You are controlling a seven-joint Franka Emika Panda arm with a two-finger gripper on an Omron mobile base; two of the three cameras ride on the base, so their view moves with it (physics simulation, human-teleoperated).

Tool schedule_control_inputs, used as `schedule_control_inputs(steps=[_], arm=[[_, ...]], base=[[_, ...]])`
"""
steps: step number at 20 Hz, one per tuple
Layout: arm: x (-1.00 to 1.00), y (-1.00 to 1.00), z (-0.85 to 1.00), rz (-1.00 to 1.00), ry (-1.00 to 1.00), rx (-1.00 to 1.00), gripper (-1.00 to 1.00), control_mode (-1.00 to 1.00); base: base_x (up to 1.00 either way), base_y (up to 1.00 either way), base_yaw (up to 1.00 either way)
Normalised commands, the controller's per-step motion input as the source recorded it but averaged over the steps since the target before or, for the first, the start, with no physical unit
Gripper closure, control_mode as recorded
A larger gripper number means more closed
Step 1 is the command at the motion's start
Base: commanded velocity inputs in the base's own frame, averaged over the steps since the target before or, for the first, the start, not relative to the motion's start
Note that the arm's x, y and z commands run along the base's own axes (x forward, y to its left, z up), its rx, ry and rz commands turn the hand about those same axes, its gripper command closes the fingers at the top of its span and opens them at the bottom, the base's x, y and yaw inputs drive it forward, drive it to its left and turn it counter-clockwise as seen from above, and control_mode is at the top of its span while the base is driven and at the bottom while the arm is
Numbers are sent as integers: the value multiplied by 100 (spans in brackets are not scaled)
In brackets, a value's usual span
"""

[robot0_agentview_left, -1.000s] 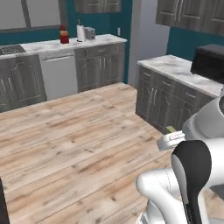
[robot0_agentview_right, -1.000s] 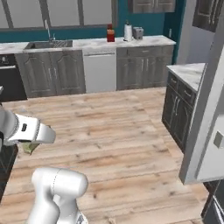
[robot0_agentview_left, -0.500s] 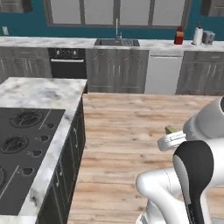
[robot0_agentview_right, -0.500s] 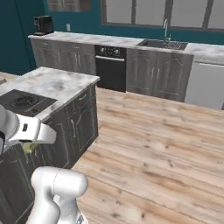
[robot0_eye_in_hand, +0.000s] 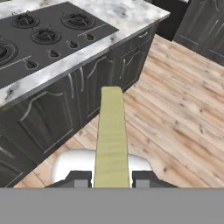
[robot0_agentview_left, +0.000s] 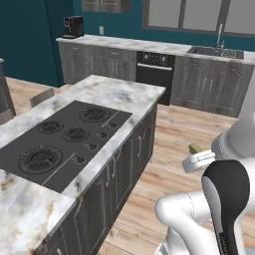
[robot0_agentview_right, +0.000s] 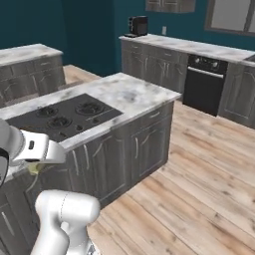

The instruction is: Retrieve the butter from the fridge and place it on a plate on the dining table. Then retrieve the butter knife by the fridge and place it near the plate.

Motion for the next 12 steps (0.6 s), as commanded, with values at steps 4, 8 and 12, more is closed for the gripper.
schedule_control_inputs(steps=[4, 8, 12], arm=[[0, 0, 0, 0, 0, 0, 100, 100], [0, 0, 0, 0, 0, 0, 100, 100], [0, 0, 0, 0, 0, 0, 100, 100]], base=[[14, -3, 42], [39, -1, -8], [47, 0, 9]])
